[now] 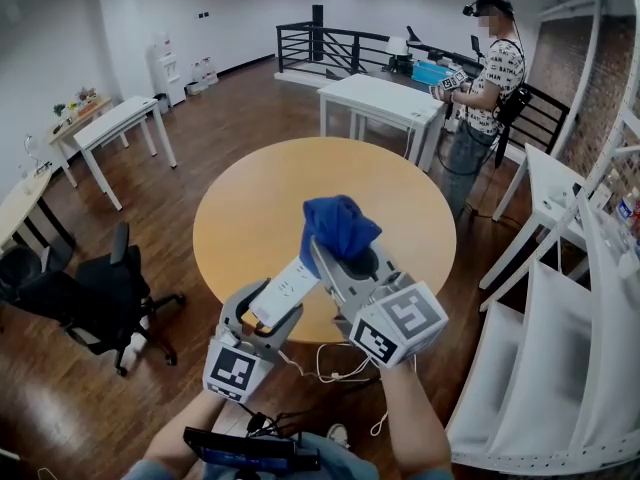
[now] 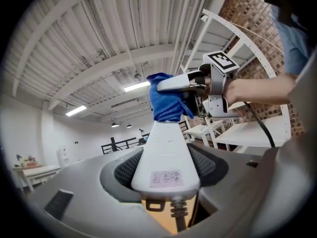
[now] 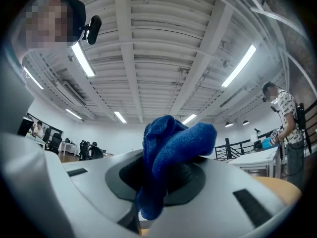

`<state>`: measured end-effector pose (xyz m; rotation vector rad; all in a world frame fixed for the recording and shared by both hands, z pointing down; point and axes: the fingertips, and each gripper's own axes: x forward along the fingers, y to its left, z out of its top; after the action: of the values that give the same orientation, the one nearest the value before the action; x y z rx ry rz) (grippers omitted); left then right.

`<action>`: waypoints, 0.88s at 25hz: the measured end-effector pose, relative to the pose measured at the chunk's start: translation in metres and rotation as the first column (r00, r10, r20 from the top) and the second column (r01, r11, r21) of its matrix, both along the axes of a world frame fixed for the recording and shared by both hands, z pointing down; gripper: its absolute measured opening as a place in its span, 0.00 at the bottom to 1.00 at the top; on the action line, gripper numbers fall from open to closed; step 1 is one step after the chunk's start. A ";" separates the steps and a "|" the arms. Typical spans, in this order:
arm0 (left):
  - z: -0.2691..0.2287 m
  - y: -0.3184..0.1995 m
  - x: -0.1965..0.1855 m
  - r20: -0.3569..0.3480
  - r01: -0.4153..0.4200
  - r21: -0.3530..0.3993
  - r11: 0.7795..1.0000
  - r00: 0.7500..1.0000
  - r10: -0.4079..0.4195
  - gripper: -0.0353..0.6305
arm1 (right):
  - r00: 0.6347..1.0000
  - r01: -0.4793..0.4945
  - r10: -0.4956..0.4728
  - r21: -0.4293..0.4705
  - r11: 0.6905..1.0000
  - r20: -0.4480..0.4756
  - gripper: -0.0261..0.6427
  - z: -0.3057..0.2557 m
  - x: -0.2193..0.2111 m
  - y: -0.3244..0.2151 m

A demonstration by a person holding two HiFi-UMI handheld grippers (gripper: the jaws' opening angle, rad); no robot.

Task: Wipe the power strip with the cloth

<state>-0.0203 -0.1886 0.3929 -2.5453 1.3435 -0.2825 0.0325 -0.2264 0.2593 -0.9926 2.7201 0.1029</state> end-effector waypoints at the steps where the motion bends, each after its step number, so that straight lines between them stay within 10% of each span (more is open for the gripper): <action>1: -0.001 0.001 0.000 -0.001 -0.002 0.001 1.000 1.000 0.002 0.48 | 1.000 -0.007 0.007 0.004 1.000 0.000 0.14 -0.002 0.003 -0.001; 22: 0.001 0.013 -0.004 0.013 0.004 -0.001 1.000 1.000 -0.004 0.48 | 0.995 -0.104 0.104 0.049 0.993 0.013 0.14 -0.029 0.035 -0.018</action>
<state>-0.0240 -0.1760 0.3935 -2.5376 1.3440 -0.2993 0.0676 -0.2440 0.2304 -1.1171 2.6428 0.1830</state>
